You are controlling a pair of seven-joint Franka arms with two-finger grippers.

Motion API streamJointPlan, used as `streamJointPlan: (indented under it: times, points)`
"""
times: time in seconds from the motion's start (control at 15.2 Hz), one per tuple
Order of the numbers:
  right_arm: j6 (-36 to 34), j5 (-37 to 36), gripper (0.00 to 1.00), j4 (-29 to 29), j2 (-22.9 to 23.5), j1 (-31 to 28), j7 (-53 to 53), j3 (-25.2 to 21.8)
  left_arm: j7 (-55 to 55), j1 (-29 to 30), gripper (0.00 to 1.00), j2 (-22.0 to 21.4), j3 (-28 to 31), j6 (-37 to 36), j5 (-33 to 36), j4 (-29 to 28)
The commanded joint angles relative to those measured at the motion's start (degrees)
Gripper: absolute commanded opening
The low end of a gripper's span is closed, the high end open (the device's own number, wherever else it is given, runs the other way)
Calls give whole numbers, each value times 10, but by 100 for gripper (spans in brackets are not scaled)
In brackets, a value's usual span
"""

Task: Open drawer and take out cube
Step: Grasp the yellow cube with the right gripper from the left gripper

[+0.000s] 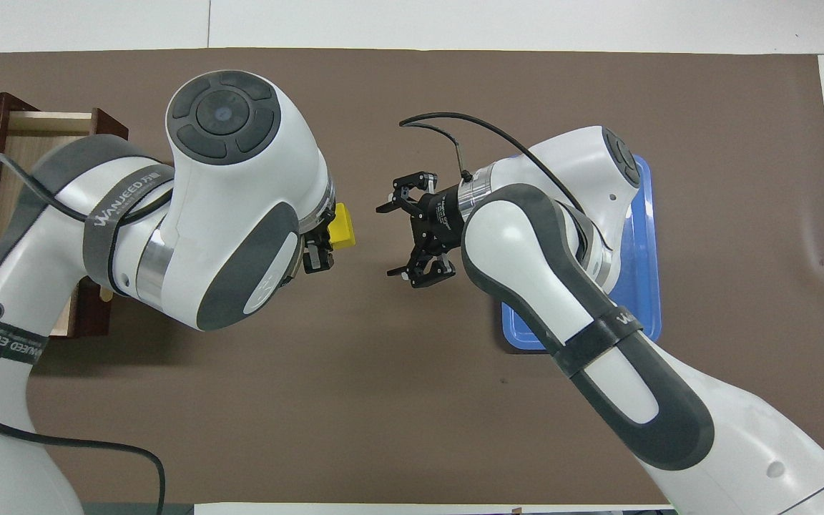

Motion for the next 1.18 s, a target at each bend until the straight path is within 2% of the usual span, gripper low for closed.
streamJointPlan:
  times: [0.0, 0.33, 0.92, 0.99, 1.05, 1.12]
  points:
    - [-15, 2, 100, 60, 29, 2, 36, 2, -10, -5, 0, 0, 3, 8, 14, -2]
    - [-19, -7, 100, 82, 35, 29, 51, 1, -10, -5, 0, 0, 2, 8, 15, -2]
    - [-19, -21, 100, 83, 35, 44, 58, 1, -10, -5, 0, 0, 2, 7, 17, -5]
    - [-18, -22, 90, 83, 35, 45, 58, 1, -10, -5, 0, 0, 2, 7, 17, -5]
    - [-15, -30, 72, 83, 35, 45, 58, 2, -10, -5, 0, 0, 2, 7, 17, -5]
    - [-14, -31, 30, 83, 35, 47, 60, 2, -10, -6, 0, -1, 2, 7, 17, -5]
